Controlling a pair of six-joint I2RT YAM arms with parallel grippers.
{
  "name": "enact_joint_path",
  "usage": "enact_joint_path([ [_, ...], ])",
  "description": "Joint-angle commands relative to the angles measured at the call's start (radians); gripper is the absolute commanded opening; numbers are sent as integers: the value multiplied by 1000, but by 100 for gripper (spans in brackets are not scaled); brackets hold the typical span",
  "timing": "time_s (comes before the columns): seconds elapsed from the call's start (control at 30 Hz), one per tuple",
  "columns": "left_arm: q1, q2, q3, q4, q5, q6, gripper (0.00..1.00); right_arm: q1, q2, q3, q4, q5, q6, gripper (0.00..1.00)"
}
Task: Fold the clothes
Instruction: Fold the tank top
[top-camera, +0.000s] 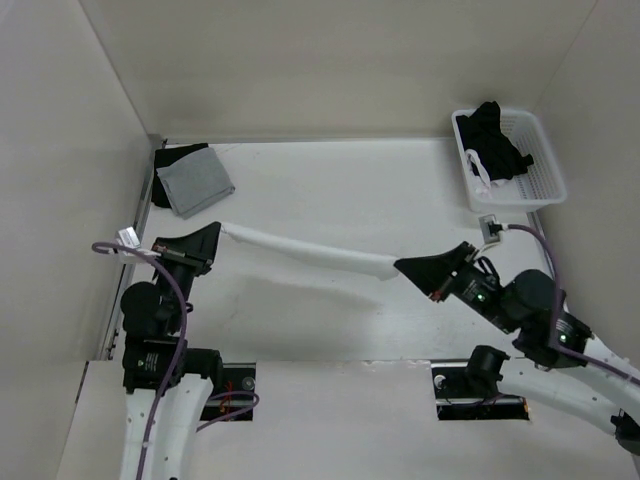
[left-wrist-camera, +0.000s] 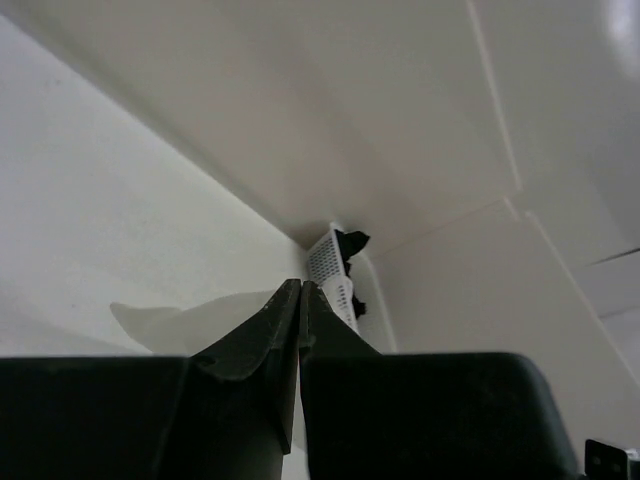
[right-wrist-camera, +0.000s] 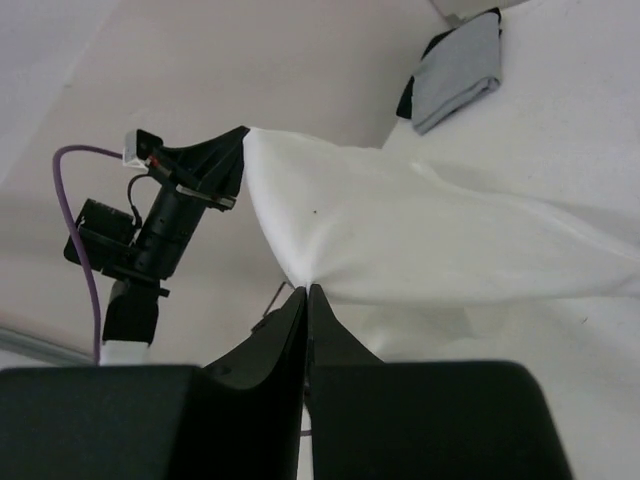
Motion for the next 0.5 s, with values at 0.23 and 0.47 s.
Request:
enact_joint_path([
  [0.23, -93, -150, 146, -235, -26, -5, 1, 500, -51, 150, -360, 468, -2, 5],
  [0.47, -94, -169, 0, -283, -59, 12, 1, 537, 0, 64, -360, 530, 61, 7],
])
